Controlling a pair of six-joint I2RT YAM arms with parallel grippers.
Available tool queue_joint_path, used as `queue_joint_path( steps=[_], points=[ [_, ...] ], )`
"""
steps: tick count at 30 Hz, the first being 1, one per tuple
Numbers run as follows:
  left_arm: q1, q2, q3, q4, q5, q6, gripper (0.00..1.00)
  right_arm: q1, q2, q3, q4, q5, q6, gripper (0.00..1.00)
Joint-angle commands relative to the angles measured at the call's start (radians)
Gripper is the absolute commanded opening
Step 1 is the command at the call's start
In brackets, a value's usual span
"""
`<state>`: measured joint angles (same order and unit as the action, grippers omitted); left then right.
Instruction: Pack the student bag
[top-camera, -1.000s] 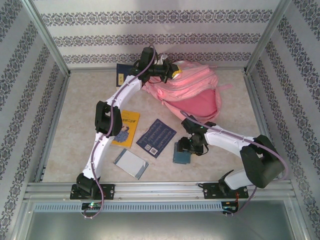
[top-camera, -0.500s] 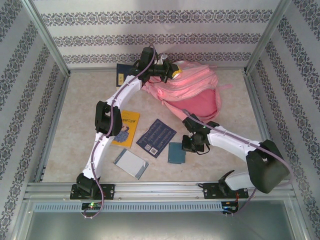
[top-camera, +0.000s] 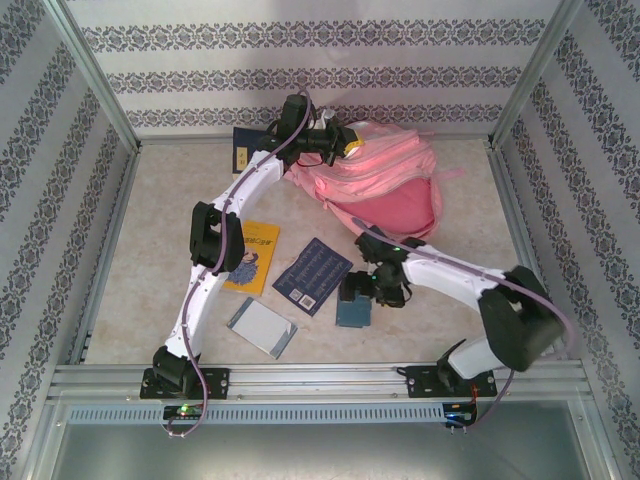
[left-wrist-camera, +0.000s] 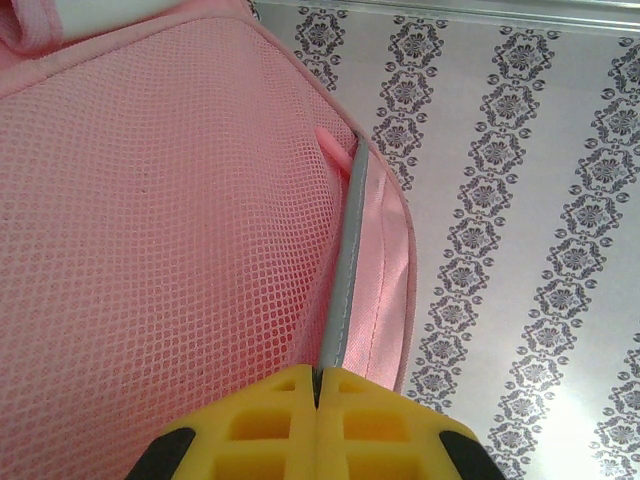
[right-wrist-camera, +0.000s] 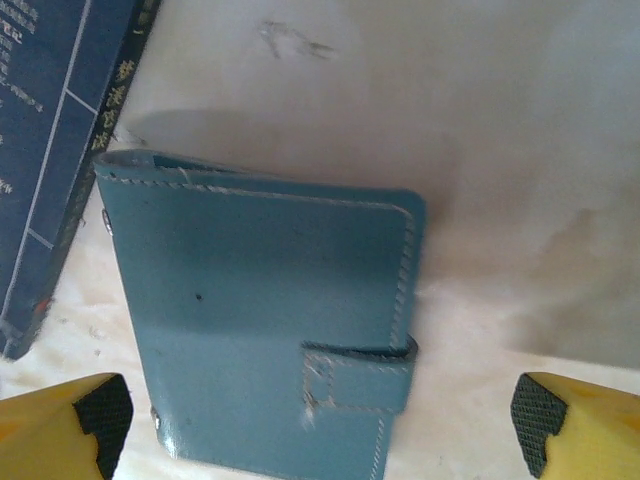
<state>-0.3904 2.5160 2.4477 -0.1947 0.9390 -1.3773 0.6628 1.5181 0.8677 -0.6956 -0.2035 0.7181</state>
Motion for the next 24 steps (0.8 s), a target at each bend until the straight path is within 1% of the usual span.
queue_joint_path(
  steps=[1,3,7,11,19,22,24],
  points=[
    [0.024,-0.043,-0.003,0.027,0.002,-0.009,0.00,0.077,0.104,0.120,-0.130,0.170,0.061,0.98],
    [0.024,-0.043,-0.004,0.025,0.003,-0.008,0.00,0.115,0.163,0.169,-0.155,0.198,0.072,0.98],
    [0.024,-0.043,-0.005,0.023,0.008,-0.007,0.00,0.157,0.195,0.198,-0.146,0.214,0.118,0.98],
    [0.024,-0.045,-0.004,0.024,0.009,-0.009,0.00,0.165,0.238,0.210,-0.168,0.224,0.136,0.98],
    [0.026,-0.039,-0.003,0.022,0.014,-0.009,0.00,0.170,0.353,0.207,-0.120,0.190,0.140,0.98],
    [0.028,-0.039,-0.003,0.023,0.012,-0.009,0.00,0.170,0.336,0.194,-0.106,0.203,0.145,0.95],
    [0.028,-0.037,-0.004,0.022,0.011,-0.009,0.00,0.165,0.296,0.181,-0.099,0.207,0.141,0.90]
  ],
)
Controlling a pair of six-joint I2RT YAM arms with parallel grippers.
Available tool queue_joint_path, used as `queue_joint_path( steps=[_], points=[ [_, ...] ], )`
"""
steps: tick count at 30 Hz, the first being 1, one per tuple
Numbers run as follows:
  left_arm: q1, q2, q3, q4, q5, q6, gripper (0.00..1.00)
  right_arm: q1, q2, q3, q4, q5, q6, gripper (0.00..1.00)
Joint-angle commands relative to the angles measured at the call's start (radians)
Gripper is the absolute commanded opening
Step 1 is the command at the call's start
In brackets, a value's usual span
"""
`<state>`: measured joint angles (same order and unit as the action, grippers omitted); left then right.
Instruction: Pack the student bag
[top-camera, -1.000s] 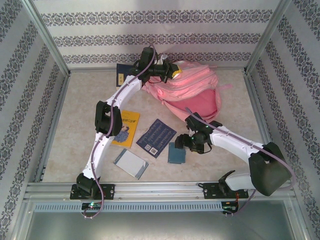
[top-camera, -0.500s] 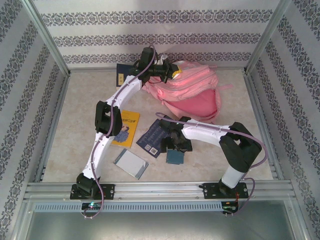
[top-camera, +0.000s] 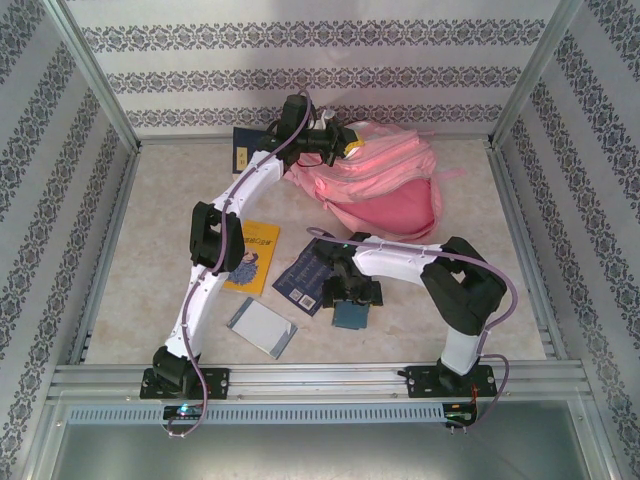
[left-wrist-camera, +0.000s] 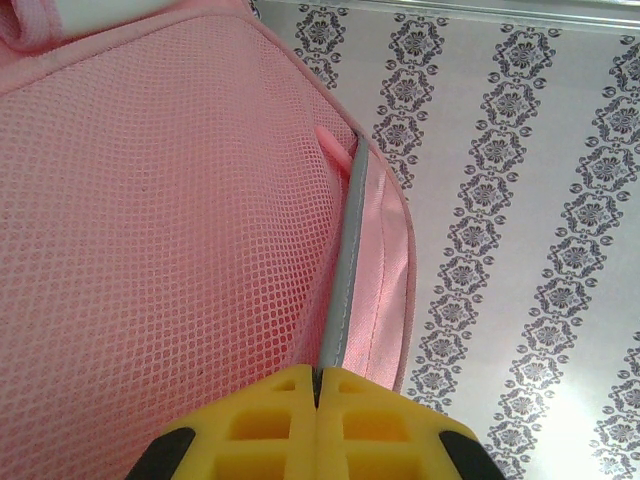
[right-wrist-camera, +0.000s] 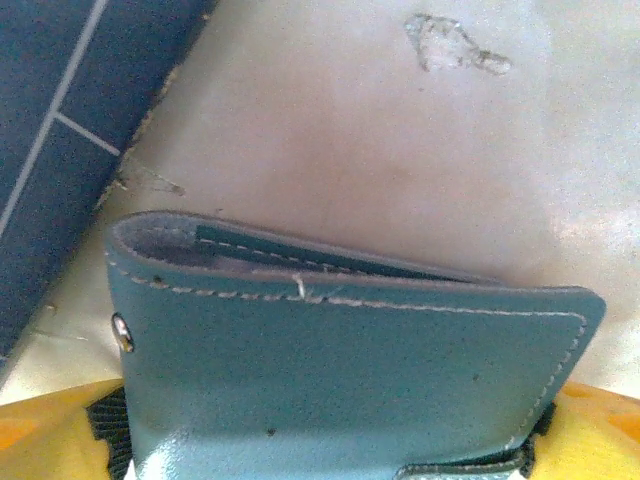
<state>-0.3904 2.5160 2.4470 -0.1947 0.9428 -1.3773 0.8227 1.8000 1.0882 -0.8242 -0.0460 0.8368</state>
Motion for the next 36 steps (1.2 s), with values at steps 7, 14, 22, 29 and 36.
queue_joint_path(
  steps=[7,14,22,29,36],
  points=[
    [0.028,-0.045,0.001,0.029,-0.002,-0.020,0.00,-0.039,-0.185,-0.099,0.017,0.077,0.007,0.77],
    [0.030,-0.046,0.060,-0.004,0.004,-0.023,0.00,-0.090,-0.433,-0.071,-0.089,0.146,-0.010,0.75],
    [0.039,-0.052,0.157,-0.004,0.017,-0.073,0.00,-0.448,-0.707,-0.033,-0.024,0.159,0.000,0.73],
    [0.050,-0.069,0.176,0.030,0.050,-0.117,0.00,-0.643,-0.588,0.004,0.253,0.015,0.110,0.73],
    [0.066,-0.051,0.182,0.121,0.086,-0.177,0.00,-0.638,-0.304,0.157,0.441,-0.008,0.262,0.74]
  ],
)
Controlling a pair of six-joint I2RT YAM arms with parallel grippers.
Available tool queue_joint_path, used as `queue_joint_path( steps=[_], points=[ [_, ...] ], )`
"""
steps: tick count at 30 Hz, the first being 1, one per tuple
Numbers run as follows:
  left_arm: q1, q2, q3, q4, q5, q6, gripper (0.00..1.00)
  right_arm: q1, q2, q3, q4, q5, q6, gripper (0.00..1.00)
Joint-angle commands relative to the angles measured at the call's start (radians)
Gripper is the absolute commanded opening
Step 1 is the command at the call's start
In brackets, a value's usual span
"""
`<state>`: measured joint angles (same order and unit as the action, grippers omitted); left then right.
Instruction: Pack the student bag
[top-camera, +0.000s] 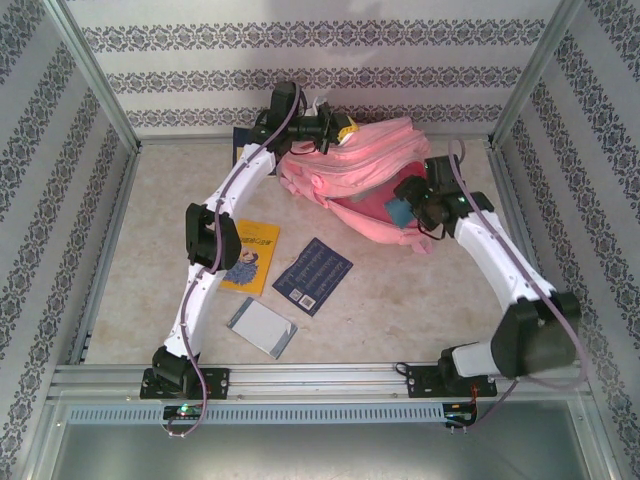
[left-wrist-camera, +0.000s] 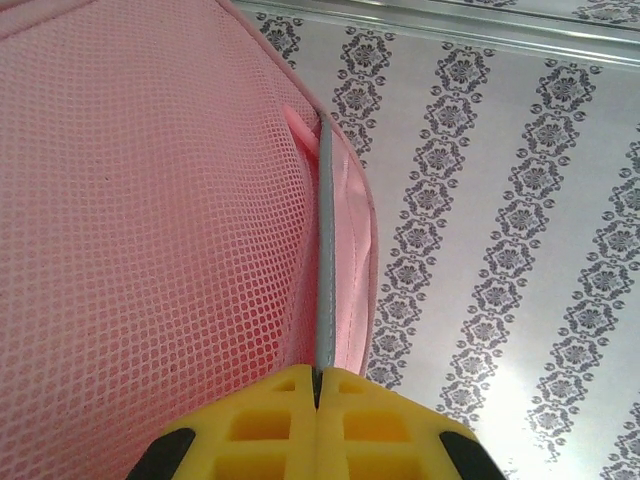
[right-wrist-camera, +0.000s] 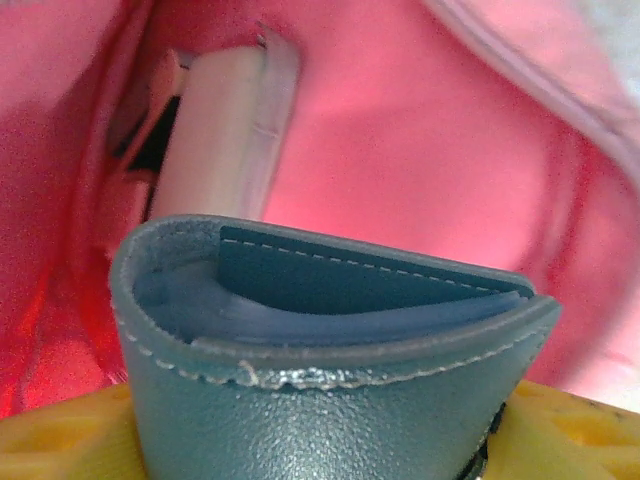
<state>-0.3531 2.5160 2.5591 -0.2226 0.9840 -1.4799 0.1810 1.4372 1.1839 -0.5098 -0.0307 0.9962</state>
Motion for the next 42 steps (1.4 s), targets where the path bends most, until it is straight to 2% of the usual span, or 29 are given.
queue_joint_path(
  steps=[1,6,8,10,14,18,24,27,32,34,37,38,40,42],
  points=[
    [0.029,-0.043,0.076,0.168,0.048,-0.091,0.00,0.007,0.100,0.076,0.174,-0.028,0.140,0.74],
    [0.028,-0.007,0.136,0.204,0.060,-0.140,0.00,0.038,0.296,0.173,0.381,-0.016,0.320,0.75],
    [0.028,-0.003,0.136,0.230,0.062,-0.160,0.00,0.059,0.383,0.249,0.424,0.000,0.368,0.83],
    [0.030,0.004,0.136,0.254,0.067,-0.174,0.00,0.077,0.489,0.345,0.478,-0.025,0.396,0.98],
    [0.038,0.013,0.137,0.262,0.072,-0.187,0.00,0.092,0.541,0.390,0.531,-0.042,0.399,0.98],
    [0.057,0.022,0.136,0.264,0.061,-0.191,0.00,0.078,0.467,0.324,0.514,-0.055,0.286,0.98],
    [0.069,0.051,0.136,0.258,0.059,-0.185,0.00,0.052,0.295,0.225,0.413,-0.113,0.019,0.98],
    [0.069,0.059,0.136,0.217,0.062,-0.148,0.00,0.056,0.178,0.153,0.325,-0.063,-0.065,0.98],
    [0.061,0.053,0.133,0.059,0.062,-0.008,0.00,0.070,-0.009,0.064,0.045,0.116,-0.125,0.95],
    [0.054,0.049,0.133,-0.024,0.058,0.061,0.00,0.100,-0.096,0.019,-0.019,0.161,-0.168,0.95],
    [0.043,0.043,0.122,-0.081,0.054,0.112,0.00,0.182,-0.218,-0.062,-0.025,0.148,-0.268,0.93],
    [0.041,0.044,0.119,-0.088,0.053,0.118,0.00,0.210,-0.247,-0.086,-0.017,0.121,-0.301,0.92],
    [0.039,0.044,0.118,-0.106,0.051,0.136,0.00,0.266,-0.286,-0.127,-0.013,-0.010,-0.352,0.90],
    [0.038,0.046,0.118,-0.136,0.050,0.164,0.00,0.342,-0.299,-0.129,-0.090,-0.012,-0.381,0.89]
  ],
)
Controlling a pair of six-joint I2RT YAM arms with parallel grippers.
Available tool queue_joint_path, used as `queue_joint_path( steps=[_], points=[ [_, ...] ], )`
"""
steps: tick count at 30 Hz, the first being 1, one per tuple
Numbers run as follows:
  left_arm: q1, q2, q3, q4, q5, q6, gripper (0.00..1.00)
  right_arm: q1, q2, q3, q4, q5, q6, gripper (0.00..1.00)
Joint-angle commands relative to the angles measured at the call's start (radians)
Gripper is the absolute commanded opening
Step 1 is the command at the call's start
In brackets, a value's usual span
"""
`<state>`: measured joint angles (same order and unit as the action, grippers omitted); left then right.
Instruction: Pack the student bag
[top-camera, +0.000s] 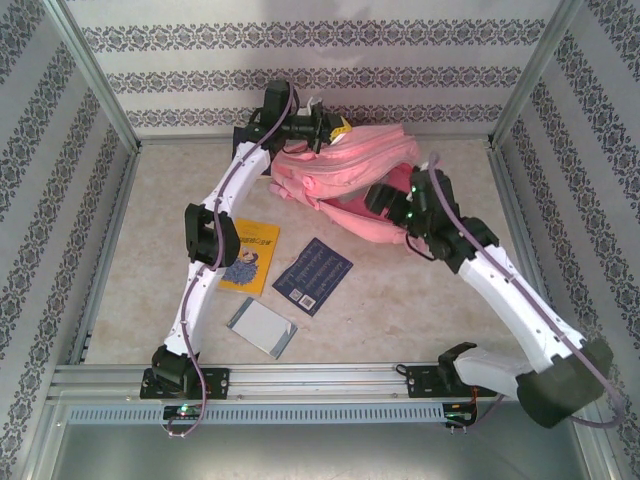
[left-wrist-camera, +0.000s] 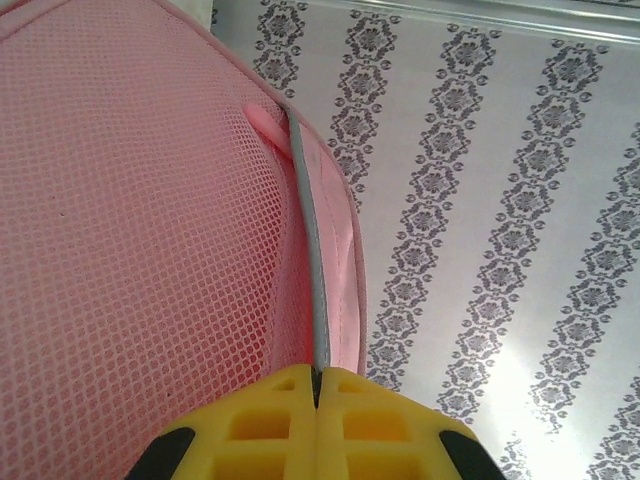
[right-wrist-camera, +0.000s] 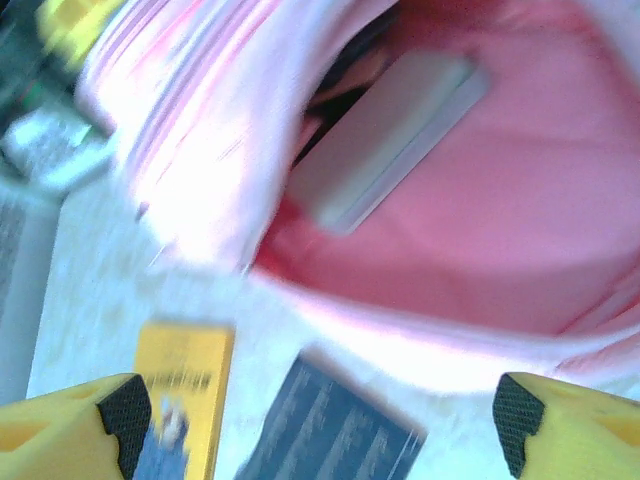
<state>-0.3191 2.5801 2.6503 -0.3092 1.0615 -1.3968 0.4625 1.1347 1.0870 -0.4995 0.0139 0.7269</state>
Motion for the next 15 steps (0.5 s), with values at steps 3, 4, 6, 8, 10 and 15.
queue_joint_path(
  steps=[3,4,6,8,10,15],
  points=[
    [0.003,-0.027,0.028,-0.139,-0.041,0.152,0.29,0.157,-0.019,-0.058,-0.118,-0.086,-0.163,0.89],
    [0.003,-0.036,0.028,-0.183,-0.046,0.188,0.42,0.176,-0.019,-0.066,-0.124,-0.092,-0.165,0.90],
    [0.004,-0.069,0.028,-0.291,-0.068,0.285,0.58,0.202,-0.009,-0.067,-0.147,-0.107,-0.188,0.90],
    [0.008,-0.136,0.028,-0.459,-0.132,0.428,0.65,0.233,0.005,-0.051,-0.186,-0.092,-0.215,0.90],
    [0.015,-0.198,0.045,-0.633,-0.226,0.556,0.68,0.262,0.019,-0.055,-0.189,-0.112,-0.238,0.90],
    [-0.019,-0.433,-0.086,-0.944,-0.615,0.767,0.71,0.362,0.113,-0.051,-0.183,-0.213,-0.305,0.89]
  ],
)
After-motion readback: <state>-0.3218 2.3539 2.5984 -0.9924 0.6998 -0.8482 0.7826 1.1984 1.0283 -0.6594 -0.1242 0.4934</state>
